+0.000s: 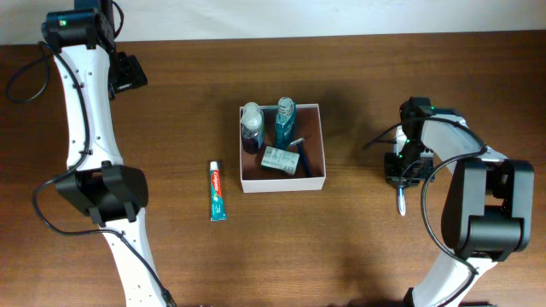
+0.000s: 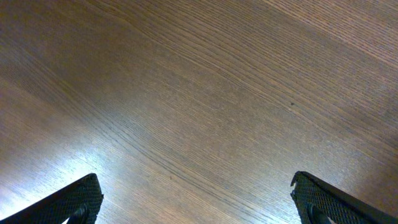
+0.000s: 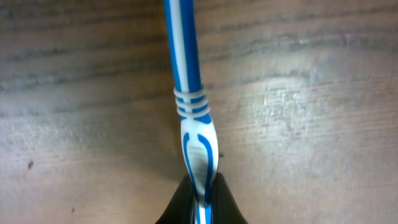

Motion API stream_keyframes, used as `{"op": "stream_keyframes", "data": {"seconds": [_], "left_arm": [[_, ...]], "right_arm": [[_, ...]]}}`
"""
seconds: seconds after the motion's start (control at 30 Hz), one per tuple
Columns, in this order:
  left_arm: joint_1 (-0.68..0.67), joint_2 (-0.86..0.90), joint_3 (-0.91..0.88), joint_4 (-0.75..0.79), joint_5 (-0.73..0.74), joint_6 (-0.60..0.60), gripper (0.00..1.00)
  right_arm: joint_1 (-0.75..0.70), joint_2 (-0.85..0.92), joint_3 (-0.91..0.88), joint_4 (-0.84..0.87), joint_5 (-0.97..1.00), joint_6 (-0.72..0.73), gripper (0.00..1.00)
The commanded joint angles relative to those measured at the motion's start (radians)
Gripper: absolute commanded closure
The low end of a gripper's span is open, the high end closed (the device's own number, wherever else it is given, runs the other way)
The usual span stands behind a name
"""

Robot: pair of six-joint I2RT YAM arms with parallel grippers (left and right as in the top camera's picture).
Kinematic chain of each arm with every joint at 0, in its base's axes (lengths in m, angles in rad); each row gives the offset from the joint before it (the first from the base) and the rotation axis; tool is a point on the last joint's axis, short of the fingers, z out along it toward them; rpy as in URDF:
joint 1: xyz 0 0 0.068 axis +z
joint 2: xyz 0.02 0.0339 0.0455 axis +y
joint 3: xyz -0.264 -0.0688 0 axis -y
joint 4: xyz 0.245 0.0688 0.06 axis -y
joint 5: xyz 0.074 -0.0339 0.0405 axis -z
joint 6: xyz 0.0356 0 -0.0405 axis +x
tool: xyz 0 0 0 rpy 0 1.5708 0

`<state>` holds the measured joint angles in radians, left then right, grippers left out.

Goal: Pack container
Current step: 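Lower the right gripper and close it on the toothbrush handle, then lift the toothbrush and carry it left over the pink box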

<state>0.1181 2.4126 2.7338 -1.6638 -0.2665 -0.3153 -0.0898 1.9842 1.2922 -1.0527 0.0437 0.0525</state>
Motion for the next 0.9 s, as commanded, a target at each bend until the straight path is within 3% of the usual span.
{"op": "stream_keyframes", "data": {"seconds": [0.0, 0.17, 0.37, 0.77, 0.87], "left_arm": [[0.001, -0.005, -0.003, -0.002, -0.007, -0.013, 0.01], [0.001, -0.005, -0.003, -0.002, -0.007, -0.013, 0.01], [0.001, -0.005, -0.003, -0.002, -0.007, -0.013, 0.01], [0.001, -0.005, -0.003, -0.002, -0.007, -0.013, 0.01], [0.001, -0.005, -0.003, -0.002, -0.007, -0.013, 0.01]], "right_arm": [[0.004, 0.011, 0.08, -0.05, -0.029, 0.008, 0.96], [0.005, 0.011, 0.248, -0.216, -0.101, 0.008, 0.96], [0.005, 0.011, 0.438, -0.357, -0.362, 0.007, 0.96], [0.139, 0.01, 0.485, -0.291, -0.766, 0.015, 0.96], [0.192, 0.01, 0.485, -0.229, -0.776, 0.133, 0.96]]}}
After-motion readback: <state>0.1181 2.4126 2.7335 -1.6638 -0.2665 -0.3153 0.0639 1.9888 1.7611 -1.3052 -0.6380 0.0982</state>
